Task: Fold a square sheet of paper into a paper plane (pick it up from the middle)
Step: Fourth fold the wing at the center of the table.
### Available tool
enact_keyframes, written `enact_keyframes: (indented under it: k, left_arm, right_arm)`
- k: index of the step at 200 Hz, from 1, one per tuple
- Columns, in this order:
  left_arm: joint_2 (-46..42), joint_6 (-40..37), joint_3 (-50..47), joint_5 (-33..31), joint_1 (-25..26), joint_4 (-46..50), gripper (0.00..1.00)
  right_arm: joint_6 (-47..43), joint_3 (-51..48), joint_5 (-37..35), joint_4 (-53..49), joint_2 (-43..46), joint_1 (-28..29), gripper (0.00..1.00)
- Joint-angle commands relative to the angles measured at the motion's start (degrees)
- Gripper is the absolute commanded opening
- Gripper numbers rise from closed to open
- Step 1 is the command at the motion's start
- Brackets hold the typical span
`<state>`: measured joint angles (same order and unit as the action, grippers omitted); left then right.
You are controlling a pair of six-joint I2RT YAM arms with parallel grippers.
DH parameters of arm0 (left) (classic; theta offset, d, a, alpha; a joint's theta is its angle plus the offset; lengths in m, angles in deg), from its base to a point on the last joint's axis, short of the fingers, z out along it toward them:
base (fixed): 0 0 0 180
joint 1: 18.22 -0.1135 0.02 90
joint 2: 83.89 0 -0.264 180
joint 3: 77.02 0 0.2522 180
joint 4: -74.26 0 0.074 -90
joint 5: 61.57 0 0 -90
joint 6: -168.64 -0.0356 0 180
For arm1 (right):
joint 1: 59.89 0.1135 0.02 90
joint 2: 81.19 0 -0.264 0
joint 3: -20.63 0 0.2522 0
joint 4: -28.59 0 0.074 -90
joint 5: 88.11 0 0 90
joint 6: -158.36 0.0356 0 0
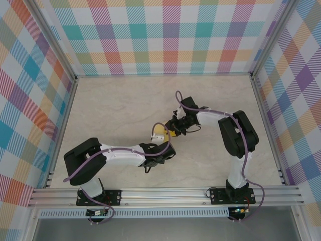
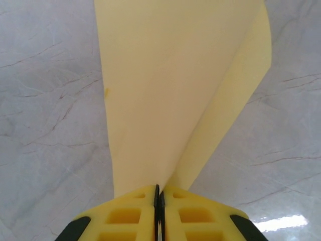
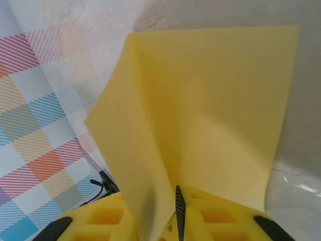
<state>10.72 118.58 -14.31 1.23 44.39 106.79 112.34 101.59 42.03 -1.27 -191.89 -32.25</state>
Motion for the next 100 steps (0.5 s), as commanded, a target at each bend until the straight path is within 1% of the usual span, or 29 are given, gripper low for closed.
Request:
enact_keyframes:
  k: [1, 6, 10, 32, 62, 100]
  left_arm:
    - [-3.0, -1.8, -1.6, 2.5, -1.6, -2.3, 0.10]
    - [-3.3, -1.9, -2.0, 2.9, -2.0, -2.4, 0.10]
    - [-3.8, -2.1, -2.3, 3.4, -2.3, -4.5, 0.10]
    - [-6.2, -2.7, -4.9, 6.8, -4.3, -7.3, 0.10]
    - [-9.2, -3.7, -8.8, 13.8, -7.7, -12.6, 0.10]
    - [-10.6, -3.9, -12.6, 21.1, -11.5, -18.2, 0.10]
  right_arm:
    - [-2.1, -0.4, -2.5, -3.1, 5.0, -1.7, 0.29]
    - [-2.3, -0.8, -2.9, -3.4, 5.8, -2.0, 0.31]
    - [-2.5, -1.2, -3.2, -3.5, 6.4, -2.3, 0.32]
    - [-3.3, -3.3, -5.2, -4.7, 9.7, -3.2, 0.35]
    - [-3.1, -6.8, -6.8, -3.8, 14.1, -3.2, 0.39]
    - [-2.0, -10.9, -3.7, 0.2, 16.7, -2.9, 0.40]
